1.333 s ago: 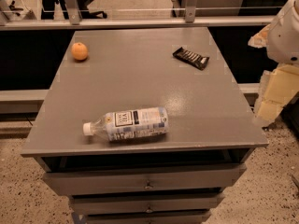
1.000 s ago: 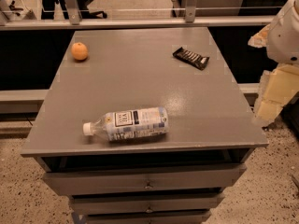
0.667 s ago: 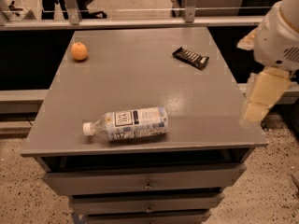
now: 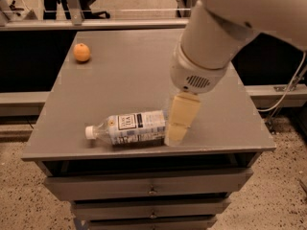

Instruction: Place blue plastic bottle upright

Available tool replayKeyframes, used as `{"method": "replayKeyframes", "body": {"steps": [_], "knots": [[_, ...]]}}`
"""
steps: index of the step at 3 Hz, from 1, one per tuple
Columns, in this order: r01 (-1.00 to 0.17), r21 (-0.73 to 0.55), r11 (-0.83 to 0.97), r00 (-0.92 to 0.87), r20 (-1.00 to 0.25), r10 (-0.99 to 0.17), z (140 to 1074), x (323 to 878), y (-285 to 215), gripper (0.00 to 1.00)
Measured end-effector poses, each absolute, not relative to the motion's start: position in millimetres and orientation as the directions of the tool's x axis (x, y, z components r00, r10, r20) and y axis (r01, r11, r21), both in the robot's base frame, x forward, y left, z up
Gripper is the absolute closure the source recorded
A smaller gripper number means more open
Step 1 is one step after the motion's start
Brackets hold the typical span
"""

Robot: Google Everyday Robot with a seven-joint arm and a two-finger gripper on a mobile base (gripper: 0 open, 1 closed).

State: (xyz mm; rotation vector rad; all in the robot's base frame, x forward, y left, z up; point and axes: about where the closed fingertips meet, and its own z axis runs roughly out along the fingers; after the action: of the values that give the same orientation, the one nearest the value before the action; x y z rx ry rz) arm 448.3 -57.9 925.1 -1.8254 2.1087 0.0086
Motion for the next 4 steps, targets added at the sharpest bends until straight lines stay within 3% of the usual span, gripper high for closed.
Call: {"method": "replayKeyframes", "body": {"steps": [2,3,4], "knots": [[-0.985,-0.147,0.093,-0.056,-0.233,-0.971,876.1,449.8,31.9,0.00],[-0.990,-0.124,0.073,-0.045,-0.214,-0.976,857.4,450.7,52.9,0.00],[-0.990,-0.116,0.075,-0.051,-0.199,-0.979,844.9,452.6,61.0,0.18]]}}
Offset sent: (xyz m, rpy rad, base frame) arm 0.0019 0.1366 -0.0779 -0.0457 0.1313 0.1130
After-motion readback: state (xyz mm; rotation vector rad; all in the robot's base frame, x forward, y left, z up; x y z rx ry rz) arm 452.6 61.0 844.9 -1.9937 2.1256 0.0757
